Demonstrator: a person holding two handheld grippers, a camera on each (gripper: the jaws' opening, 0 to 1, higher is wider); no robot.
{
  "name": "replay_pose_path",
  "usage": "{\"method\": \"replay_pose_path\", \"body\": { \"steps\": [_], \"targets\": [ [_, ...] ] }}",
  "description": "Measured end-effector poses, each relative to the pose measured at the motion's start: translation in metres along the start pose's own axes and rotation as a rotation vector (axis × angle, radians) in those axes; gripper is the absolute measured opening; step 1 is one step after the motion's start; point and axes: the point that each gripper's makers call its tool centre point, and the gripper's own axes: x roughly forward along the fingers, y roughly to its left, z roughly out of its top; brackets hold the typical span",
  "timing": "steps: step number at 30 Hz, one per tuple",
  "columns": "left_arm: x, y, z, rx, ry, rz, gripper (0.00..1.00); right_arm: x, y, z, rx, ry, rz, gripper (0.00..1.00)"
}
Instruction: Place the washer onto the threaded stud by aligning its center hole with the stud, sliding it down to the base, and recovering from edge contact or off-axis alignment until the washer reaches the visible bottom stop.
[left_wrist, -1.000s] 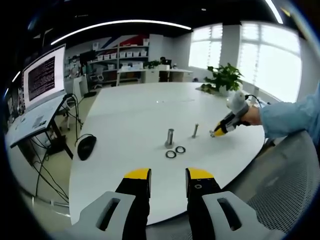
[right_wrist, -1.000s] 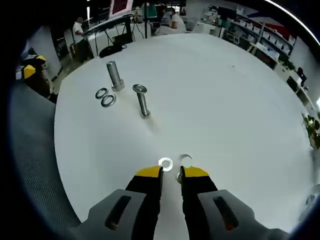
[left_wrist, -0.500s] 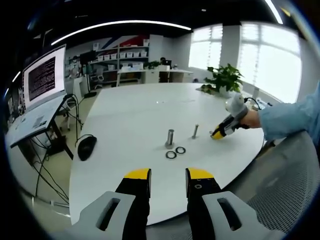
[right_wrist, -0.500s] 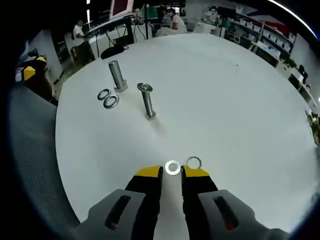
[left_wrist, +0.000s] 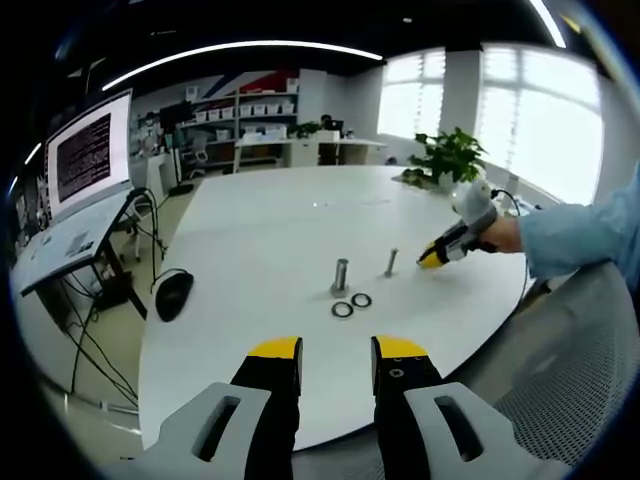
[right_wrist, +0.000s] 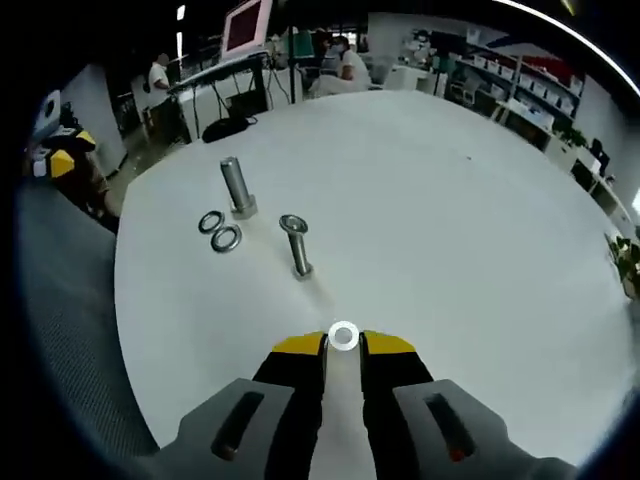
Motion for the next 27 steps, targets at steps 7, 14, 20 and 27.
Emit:
{"method": "replay_pose_path", "body": {
  "steps": [7, 14, 20, 27],
  "targets": [
    [0.000, 0.000, 0.000, 0.001, 0.002, -0.001, 0.25, -0.002, 0.019, 0.043, -0.026, -0.109, 0.026, 0.15],
    [0.000, 0.000, -0.001, 0.003, 0.007, -0.001, 0.25, 0.006, 0.023, 0.054, -0.003, -0.114, 0.055, 0.15],
    [0.001, 0.000, -0.002, 0.002, 0.014, 0.000, 0.25, 0.009, 0.024, 0.052, -0.024, -0.091, 0.052, 0.15],
    [0.001, 0.000, -0.003, 0.003, 0.023, 0.000, 0.25, 0.013, 0.027, 0.052, -0.035, -0.067, 0.061, 0.15]
  ]
}}
